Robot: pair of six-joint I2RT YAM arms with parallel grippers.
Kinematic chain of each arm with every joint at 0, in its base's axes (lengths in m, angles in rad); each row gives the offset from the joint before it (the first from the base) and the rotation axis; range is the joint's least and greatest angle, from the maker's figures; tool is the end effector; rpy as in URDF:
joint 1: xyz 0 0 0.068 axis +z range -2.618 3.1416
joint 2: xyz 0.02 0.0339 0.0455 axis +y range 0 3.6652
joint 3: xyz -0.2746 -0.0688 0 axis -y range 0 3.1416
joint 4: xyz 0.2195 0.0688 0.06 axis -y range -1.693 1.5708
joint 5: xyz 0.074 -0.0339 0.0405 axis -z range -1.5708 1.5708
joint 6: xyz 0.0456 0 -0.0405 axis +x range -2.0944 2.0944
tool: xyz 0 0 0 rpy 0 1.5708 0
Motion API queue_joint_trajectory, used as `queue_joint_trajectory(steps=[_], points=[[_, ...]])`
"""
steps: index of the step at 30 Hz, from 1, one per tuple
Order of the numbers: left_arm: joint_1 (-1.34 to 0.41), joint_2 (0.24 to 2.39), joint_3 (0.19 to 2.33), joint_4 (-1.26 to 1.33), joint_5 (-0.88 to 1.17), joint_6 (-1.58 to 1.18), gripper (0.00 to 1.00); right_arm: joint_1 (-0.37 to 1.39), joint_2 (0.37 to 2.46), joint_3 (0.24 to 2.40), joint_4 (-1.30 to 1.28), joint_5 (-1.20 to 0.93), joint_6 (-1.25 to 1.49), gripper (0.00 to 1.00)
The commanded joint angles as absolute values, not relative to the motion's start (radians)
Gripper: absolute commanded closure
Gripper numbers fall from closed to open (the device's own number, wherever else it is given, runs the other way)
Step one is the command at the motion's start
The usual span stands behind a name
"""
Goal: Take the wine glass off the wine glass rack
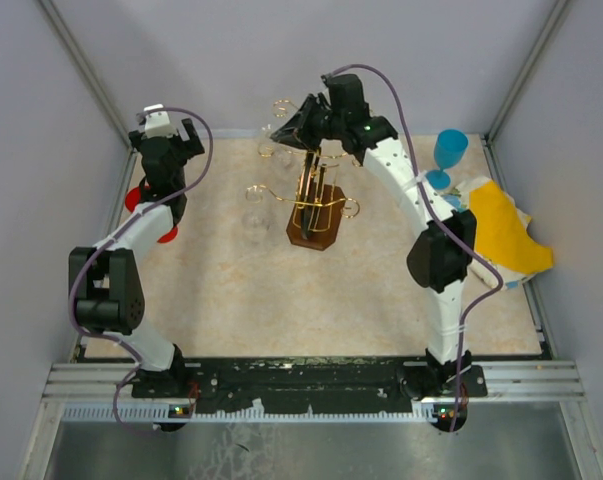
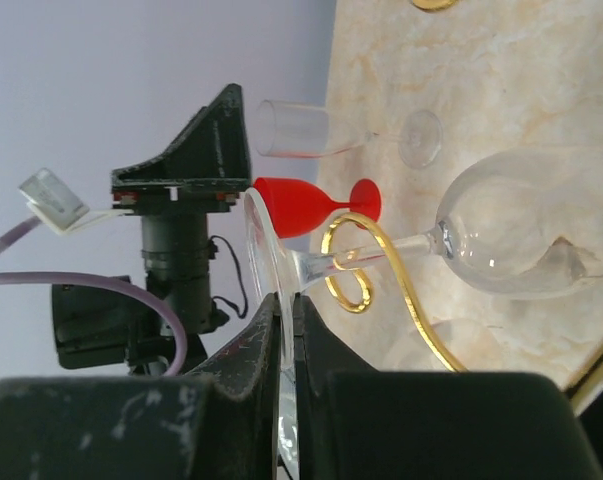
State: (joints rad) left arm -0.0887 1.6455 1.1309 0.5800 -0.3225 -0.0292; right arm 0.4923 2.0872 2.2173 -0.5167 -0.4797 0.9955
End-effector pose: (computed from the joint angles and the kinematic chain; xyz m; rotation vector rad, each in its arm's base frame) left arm 0.3779 -0.0191 0.3392 -0.2141 1.4953 0.1481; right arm 0.4055 0.2414 0.3971 0.1952 2.1978 1.3834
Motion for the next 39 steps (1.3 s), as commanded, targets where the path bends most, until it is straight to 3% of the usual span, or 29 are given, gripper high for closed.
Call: queue_joint_trajectory(steps=[1, 12, 39], points=[[-0.083, 1.607, 1.157, 0.571, -0.313, -0.038, 0.0, 0.463, 1.966, 2.123, -0.421, -0.458, 0.973, 1.0], [-0.083, 1.567, 1.188, 0.474, -0.261, -0.088, 0.0, 0.464, 1.813, 1.887, -0.293, -0.536, 1.02, 1.0], [-0.081, 1.462, 1.318, 0.128, -0.176, -0.17, 0.0, 0.523, 1.692, 1.864, -0.137, -0.79, 1.133, 1.0]])
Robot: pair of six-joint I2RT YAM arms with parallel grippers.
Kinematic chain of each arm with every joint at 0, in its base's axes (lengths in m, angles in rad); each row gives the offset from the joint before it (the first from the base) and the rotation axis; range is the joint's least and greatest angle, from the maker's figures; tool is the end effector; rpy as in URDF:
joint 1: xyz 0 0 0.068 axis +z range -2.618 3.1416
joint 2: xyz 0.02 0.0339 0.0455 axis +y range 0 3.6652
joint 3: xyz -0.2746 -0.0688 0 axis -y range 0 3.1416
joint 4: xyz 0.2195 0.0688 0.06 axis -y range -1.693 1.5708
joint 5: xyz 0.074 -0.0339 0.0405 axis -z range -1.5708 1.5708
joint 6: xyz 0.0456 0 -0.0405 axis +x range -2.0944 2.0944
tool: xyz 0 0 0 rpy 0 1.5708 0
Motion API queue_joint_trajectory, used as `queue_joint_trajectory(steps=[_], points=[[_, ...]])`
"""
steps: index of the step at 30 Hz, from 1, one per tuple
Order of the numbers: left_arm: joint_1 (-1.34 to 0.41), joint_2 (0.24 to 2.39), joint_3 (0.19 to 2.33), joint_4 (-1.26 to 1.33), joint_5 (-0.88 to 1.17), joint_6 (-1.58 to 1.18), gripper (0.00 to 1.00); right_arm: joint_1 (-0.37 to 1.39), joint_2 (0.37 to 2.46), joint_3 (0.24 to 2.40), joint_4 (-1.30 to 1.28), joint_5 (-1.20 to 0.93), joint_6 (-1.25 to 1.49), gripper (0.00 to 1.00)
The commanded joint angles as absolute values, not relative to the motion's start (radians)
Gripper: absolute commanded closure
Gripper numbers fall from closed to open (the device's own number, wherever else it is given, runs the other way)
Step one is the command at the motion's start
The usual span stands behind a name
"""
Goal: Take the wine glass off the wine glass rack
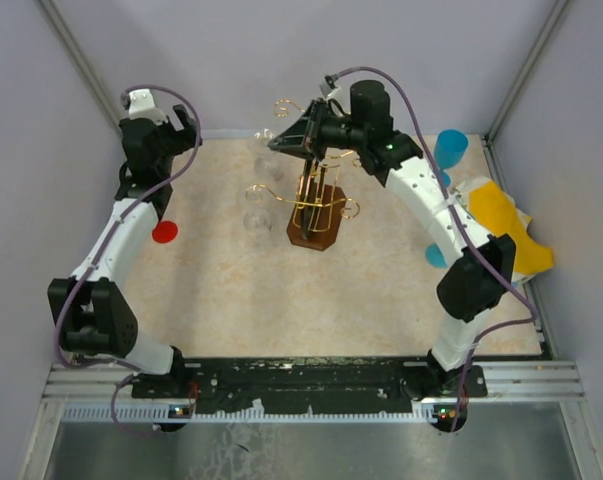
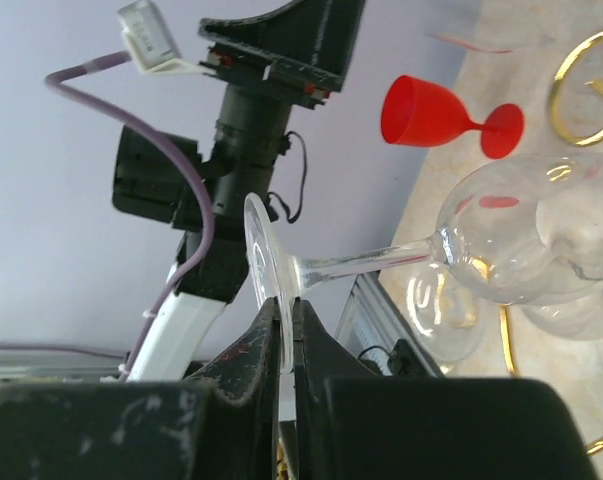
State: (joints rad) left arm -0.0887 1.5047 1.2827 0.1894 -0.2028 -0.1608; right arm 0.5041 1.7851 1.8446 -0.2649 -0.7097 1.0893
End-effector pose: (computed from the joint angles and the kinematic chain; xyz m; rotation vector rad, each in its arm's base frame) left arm 0.3472 -0.0217 0.3938 -0.2145 1.5884 -0.0311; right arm 0.3361 0.2193 0.4326 -0.0001 2.1006 1.6904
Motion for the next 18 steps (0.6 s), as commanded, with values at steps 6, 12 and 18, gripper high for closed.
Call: queue_joint_trajectory(steps=[6, 12, 18], points=[[-0.082, 1.412, 1.307, 0.08, -0.166, -0.175, 0.0, 0.534, 1.633, 1.88, -0.186, -0.772, 1.109, 1.0], [-0.081, 1.391, 1.349, -0.034, -0.143, -0.209, 0.01, 0.565, 1.586, 1.988, -0.387, -0.743, 0.927, 1.0], [-0.081, 1.343, 1.421, -0.171, -0.127, -0.229, 0.03, 0.745, 1.553, 2.197, -0.845, -0.487, 0.513, 1.0]])
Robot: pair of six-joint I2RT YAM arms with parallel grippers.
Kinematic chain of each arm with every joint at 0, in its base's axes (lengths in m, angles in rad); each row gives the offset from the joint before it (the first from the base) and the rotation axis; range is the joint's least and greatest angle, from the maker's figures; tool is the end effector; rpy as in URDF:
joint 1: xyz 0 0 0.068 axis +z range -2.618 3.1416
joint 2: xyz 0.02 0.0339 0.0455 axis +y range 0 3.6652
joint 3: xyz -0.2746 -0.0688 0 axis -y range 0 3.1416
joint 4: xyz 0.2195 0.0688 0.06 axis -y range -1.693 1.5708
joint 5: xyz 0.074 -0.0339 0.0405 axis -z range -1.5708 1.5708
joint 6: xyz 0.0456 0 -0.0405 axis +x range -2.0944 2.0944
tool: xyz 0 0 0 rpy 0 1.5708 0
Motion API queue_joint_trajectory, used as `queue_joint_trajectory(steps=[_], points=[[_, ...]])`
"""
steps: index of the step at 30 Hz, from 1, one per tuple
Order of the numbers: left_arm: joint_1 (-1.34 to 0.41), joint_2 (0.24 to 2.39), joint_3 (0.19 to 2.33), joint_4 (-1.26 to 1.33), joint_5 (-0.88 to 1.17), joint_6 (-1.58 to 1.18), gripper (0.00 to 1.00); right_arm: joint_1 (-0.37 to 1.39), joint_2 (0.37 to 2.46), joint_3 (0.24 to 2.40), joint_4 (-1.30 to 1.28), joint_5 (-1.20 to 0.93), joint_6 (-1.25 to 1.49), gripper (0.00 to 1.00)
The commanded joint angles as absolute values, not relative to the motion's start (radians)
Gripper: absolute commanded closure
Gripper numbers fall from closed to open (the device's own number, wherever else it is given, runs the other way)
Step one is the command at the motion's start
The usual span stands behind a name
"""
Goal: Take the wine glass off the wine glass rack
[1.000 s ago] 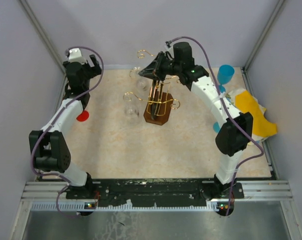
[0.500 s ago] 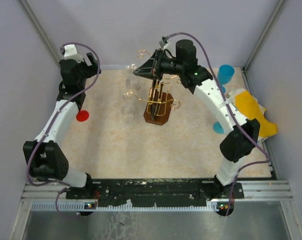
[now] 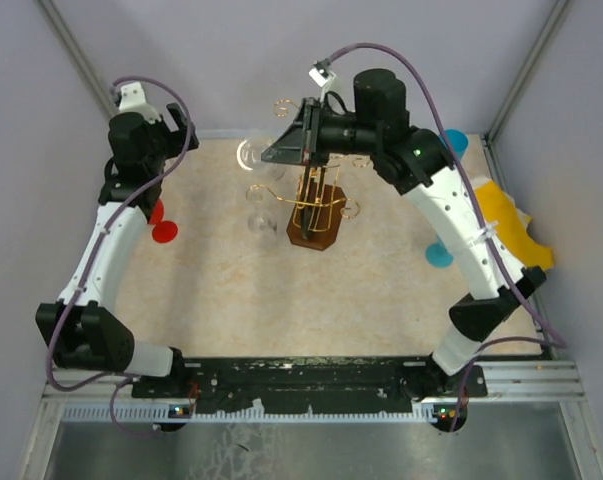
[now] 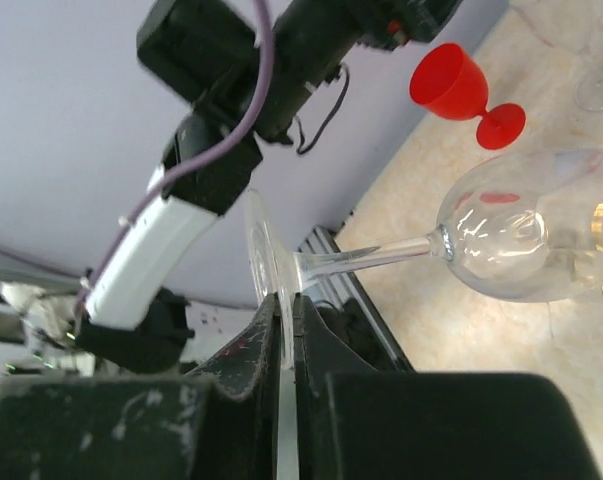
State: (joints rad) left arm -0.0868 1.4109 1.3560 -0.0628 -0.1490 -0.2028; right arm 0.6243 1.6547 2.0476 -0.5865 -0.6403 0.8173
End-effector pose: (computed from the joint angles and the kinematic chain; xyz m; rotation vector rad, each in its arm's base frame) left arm 0.3164 -0.0207 0.4185 -0.2092 1.6750 -0.0916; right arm 0.2529 0.2158 0.5053 -0.3422 1.9948 1.5469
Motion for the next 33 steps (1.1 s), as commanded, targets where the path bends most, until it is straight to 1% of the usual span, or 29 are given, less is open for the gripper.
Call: queue_joint_trajectory(steps=[1, 3, 7, 9, 14, 17, 19, 21, 25, 26, 31, 32, 33], points=[[-0.081, 1.335, 1.431, -0.197, -0.12, -0.233, 0.04, 0.783, 1.539, 2.207, -0.9, -0.42, 0.459, 1.0], [-0.081, 1.319, 1.458, -0.263, -0.106, -0.242, 0.05, 0.865, 1.5, 2.182, -0.969, -0.285, 0.376, 1.0], [-0.081, 1.285, 1.499, -0.382, -0.074, -0.27, 0.05, 1.027, 1.401, 2.03, -0.992, -0.036, 0.299, 1.0], [-0.081, 1.275, 1.545, -0.492, -0.037, -0.304, 0.06, 1.139, 1.38, 1.986, -1.0, 0.145, 0.235, 1.0], [-0.082, 1.266, 1.621, -0.737, 0.126, -0.379, 0.1, 1.43, 1.462, 1.972, -1.071, 0.567, 0.038, 1.0], [-0.082, 1.245, 1.647, -0.823, 0.248, -0.407, 0.09, 1.522, 1.53, 1.976, -1.096, 0.748, -0.07, 1.0], [-0.082, 1.239, 1.68, -0.869, 0.32, -0.418, 0.09, 1.551, 1.543, 1.958, -1.074, 0.814, -0.144, 1.0], [-0.082, 1.227, 1.695, -0.881, 0.403, -0.437, 0.08, 1.574, 1.528, 1.916, -0.994, 0.846, -0.212, 1.0], [-0.082, 1.203, 1.67, -0.833, 0.608, -0.532, 0.08, 1.63, 1.475, 1.79, -0.848, 0.938, -0.392, 1.0], [-0.082, 1.193, 1.655, -0.793, 0.686, -0.555, 0.08, 1.644, 1.47, 1.767, -0.828, 0.96, -0.423, 1.0], [-0.083, 1.189, 1.697, -0.844, 0.78, -0.528, 0.08, 1.67, 1.469, 1.764, -0.827, 0.955, -0.463, 1.0], [-0.084, 1.186, 1.702, -0.848, 0.8, -0.523, 0.07, 1.673, 1.468, 1.761, -0.822, 0.956, -0.473, 1.0], [-0.088, 1.179, 1.705, -0.851, 0.809, -0.521, 0.03, 1.676, 1.469, 1.759, -0.814, 0.96, -0.486, 1.0]])
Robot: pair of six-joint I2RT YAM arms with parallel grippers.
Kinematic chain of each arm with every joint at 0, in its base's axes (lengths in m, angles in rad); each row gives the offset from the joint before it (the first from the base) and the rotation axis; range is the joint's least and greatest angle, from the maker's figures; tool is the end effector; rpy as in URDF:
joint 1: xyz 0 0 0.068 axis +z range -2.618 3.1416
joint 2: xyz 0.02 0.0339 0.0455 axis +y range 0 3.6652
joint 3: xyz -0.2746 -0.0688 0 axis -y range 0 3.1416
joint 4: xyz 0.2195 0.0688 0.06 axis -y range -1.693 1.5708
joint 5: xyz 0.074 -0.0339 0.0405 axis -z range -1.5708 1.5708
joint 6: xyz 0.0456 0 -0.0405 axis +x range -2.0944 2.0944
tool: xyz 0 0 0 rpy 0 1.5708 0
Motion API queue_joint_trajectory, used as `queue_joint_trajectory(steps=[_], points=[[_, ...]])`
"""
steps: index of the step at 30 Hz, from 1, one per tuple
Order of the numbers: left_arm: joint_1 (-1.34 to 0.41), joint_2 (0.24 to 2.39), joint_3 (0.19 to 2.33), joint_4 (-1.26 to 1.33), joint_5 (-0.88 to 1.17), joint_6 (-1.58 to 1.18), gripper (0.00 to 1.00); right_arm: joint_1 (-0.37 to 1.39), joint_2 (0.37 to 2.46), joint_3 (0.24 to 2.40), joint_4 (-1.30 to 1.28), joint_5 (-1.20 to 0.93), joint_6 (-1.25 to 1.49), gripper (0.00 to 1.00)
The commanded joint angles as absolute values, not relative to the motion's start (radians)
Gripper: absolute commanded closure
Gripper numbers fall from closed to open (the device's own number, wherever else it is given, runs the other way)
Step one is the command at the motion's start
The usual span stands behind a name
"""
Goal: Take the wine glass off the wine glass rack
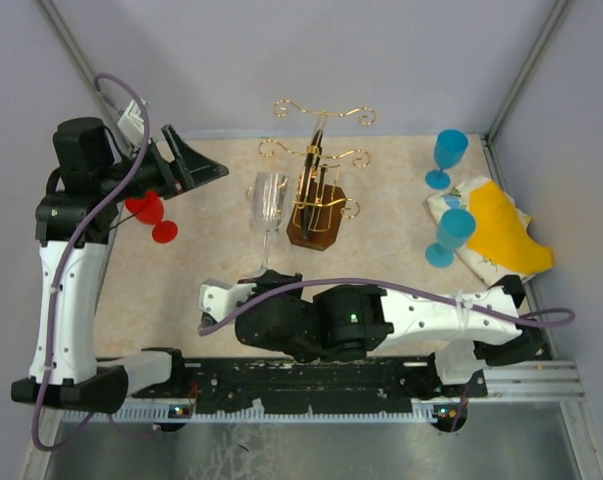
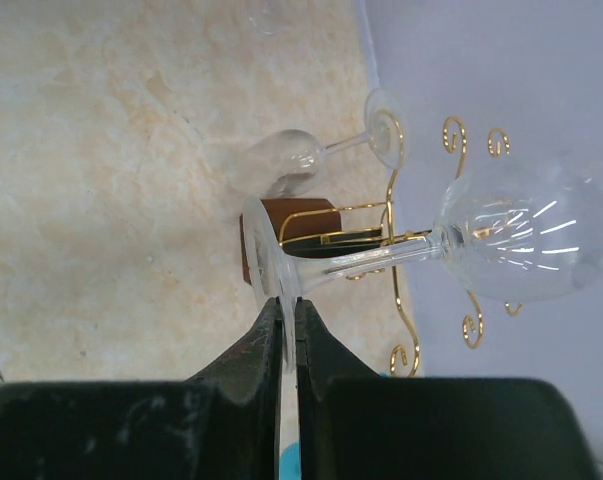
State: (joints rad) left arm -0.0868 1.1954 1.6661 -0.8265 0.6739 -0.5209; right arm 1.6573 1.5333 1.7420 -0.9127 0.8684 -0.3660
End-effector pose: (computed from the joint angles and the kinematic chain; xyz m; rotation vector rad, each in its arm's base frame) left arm 0.1873 -0.0449 0.4838 0.0434 1.9869 -1.0471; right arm 0.0095 0.2928 0.4251 -1.4400 1.3977 -0.1804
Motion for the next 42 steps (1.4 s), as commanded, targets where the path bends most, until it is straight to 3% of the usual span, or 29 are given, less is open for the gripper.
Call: queue_joint_trajectory(steps=[1, 17, 42], points=[[-0.093, 1.171, 1.705, -0.851, 0.809, -0.515, 0.01, 1.679, 1.471, 1.755, -0.808, 0.966, -0.503, 1.0], [-0.16, 1.044, 1.6, -0.667, 0.869, -0.427, 0.0, 1.702, 1.477, 1.774, -0.746, 0.876, -0.574, 1.0], [-0.194, 1.069, 1.491, -0.583, 0.992, -0.536, 0.0, 1.709, 1.51, 1.806, -0.673, 0.828, -0.611, 1.0]])
